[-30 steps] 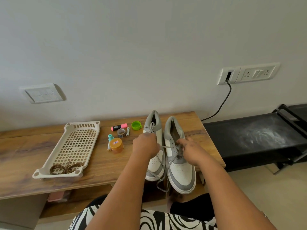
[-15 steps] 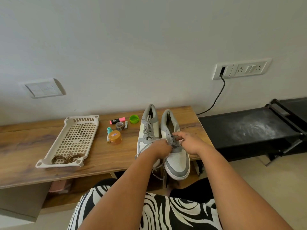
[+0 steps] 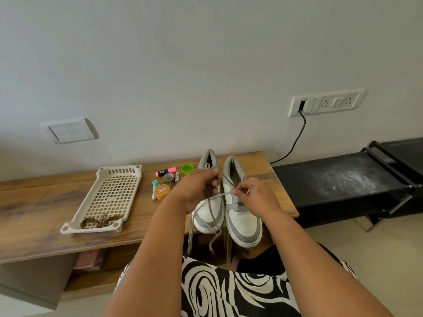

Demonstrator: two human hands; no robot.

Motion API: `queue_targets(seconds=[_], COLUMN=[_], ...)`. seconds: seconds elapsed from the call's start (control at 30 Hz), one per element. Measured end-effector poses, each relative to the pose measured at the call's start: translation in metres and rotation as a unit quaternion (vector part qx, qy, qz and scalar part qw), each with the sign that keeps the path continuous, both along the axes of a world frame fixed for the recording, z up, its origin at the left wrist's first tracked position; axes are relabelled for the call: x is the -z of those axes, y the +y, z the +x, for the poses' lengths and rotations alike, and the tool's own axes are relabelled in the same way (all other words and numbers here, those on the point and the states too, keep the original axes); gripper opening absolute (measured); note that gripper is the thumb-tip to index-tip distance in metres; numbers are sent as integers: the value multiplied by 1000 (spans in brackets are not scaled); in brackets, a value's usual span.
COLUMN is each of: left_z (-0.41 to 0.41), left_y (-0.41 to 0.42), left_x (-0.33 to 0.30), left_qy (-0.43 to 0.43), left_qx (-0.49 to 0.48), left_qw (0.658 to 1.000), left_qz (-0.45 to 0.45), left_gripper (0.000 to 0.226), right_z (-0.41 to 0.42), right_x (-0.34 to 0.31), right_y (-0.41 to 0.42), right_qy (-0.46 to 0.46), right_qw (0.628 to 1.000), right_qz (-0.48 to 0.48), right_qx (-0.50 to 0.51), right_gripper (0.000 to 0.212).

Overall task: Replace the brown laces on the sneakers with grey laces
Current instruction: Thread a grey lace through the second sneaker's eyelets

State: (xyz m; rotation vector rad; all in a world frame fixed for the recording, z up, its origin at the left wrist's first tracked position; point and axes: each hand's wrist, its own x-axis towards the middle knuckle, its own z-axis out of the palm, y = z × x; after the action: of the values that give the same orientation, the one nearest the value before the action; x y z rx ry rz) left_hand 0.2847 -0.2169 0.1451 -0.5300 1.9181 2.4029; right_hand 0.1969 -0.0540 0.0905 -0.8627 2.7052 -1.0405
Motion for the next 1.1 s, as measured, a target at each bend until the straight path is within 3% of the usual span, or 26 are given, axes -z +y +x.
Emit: queue_targets(seconds=[0.1, 0.2, 0.3, 0.43, 0.53, 0.7, 0.77, 0.93, 1.03, 1.1], left_z=[8, 10, 6, 5, 4, -1, -1, 2, -1, -3], left_y=[-14, -9, 4, -1, 1, 6, 4, -8, -5, 2], left_x=[2, 10, 12, 8, 11, 20, 22, 17, 19, 23], left_qy=[35, 13, -3, 0, -6, -33, -41, -20, -11, -17], left_qx=[-35, 1, 47, 51, 79, 95, 93, 67, 106, 131], left_qw=[998, 998, 993, 991, 985, 978, 977, 985, 975, 968], left_qz=[33, -56, -108, -121, -150, -181, -187, -160, -195, -212], left_gripper=[25, 25, 27, 28, 28, 27, 27, 27, 27, 26], right_z=[-2, 2, 13, 9, 6, 9, 5, -12, -3, 9], right_x=[4, 3, 1, 2, -3, 0, 0, -9, -11, -7], right_y=[3, 0, -8, 3, 8, 7, 13, 43, 40, 26], right_qy=[8, 11, 85, 33, 12, 47, 34, 71, 72, 79], right_qw=[999, 999, 994, 997, 999, 998, 999, 974, 990, 995], right_qz=[22, 26, 51, 62, 37, -9, 17, 170, 111, 58], right_qx=[41, -22, -49, 10, -31, -46, -28, 133, 48, -32], right_gripper=[19, 48, 26, 21, 55, 11, 15, 26, 49, 43])
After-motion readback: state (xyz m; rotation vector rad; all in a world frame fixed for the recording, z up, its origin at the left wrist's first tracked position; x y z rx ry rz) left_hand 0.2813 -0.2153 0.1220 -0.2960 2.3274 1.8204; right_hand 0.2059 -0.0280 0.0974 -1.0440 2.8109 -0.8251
